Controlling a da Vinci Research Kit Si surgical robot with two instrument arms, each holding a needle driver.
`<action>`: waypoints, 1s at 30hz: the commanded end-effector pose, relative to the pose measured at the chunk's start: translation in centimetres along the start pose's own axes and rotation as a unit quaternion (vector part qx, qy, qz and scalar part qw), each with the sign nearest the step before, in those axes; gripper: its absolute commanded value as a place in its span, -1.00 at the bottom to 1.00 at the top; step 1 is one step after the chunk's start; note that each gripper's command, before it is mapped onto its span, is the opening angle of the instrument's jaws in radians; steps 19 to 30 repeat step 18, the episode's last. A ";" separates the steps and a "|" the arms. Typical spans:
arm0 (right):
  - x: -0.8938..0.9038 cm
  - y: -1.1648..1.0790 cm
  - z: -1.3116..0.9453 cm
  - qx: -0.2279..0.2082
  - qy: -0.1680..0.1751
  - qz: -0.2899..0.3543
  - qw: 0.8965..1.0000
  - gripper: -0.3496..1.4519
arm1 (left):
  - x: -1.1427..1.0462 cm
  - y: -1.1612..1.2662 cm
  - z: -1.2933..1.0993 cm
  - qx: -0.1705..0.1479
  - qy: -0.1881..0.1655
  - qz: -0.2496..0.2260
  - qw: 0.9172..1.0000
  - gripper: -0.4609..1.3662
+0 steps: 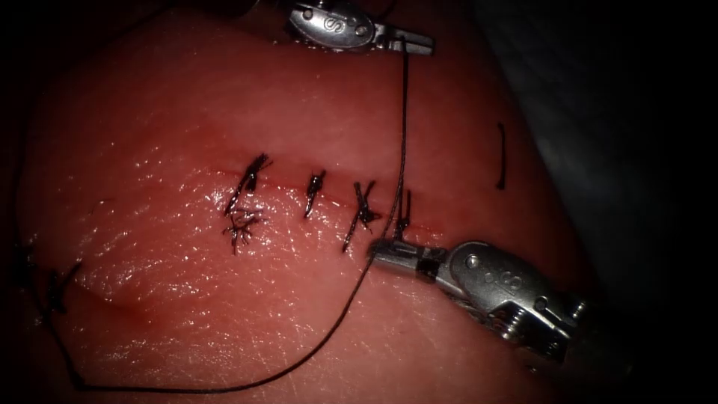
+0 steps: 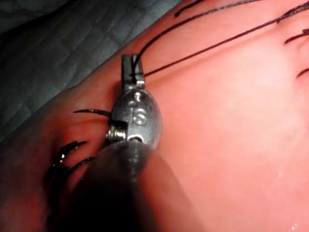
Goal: Wound Closure
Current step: Pull the right gripper down and the left gripper up to tighten the suture
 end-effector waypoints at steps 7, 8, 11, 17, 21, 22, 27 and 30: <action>0.00 -0.02 0.00 0.014 -0.004 -0.012 1.000 -1.00 | 0.00 0.00 0.00 -0.003 0.000 0.000 1.000 -0.88; 0.00 -0.02 0.00 0.014 -0.004 -0.012 1.000 -1.00 | 0.00 0.00 0.00 -0.003 0.000 0.000 1.000 -0.88; 0.00 -0.02 0.00 0.014 -0.004 -0.012 1.000 -1.00 | 0.00 0.01 0.00 -0.004 0.000 0.000 1.000 -0.88; 0.03 -0.01 -0.02 0.013 -0.004 -0.014 1.000 -1.00 | 0.00 0.03 -0.01 -0.005 0.000 0.000 1.000 -0.88; 0.03 -0.01 -0.02 0.013 -0.004 -0.014 1.000 -1.00 | 0.00 0.04 -0.02 -0.005 0.000 0.000 1.000 -0.88; 0.03 -0.01 -0.02 0.013 -0.004 -0.014 1.000 -1.00 | 0.00 0.04 -0.02 -0.005 0.000 0.000 1.000 -0.88; 0.03 -0.01 -0.02 0.013 -0.004 -0.014 1.000 -1.00 | 0.00 0.04 -0.02 -0.005 0.000 0.000 1.000 -0.88; 0.03 -0.01 -0.02 0.013 -0.004 -0.014 1.000 -1.00 | 0.00 0.04 -0.02 -0.005 0.000 0.000 1.000 -0.88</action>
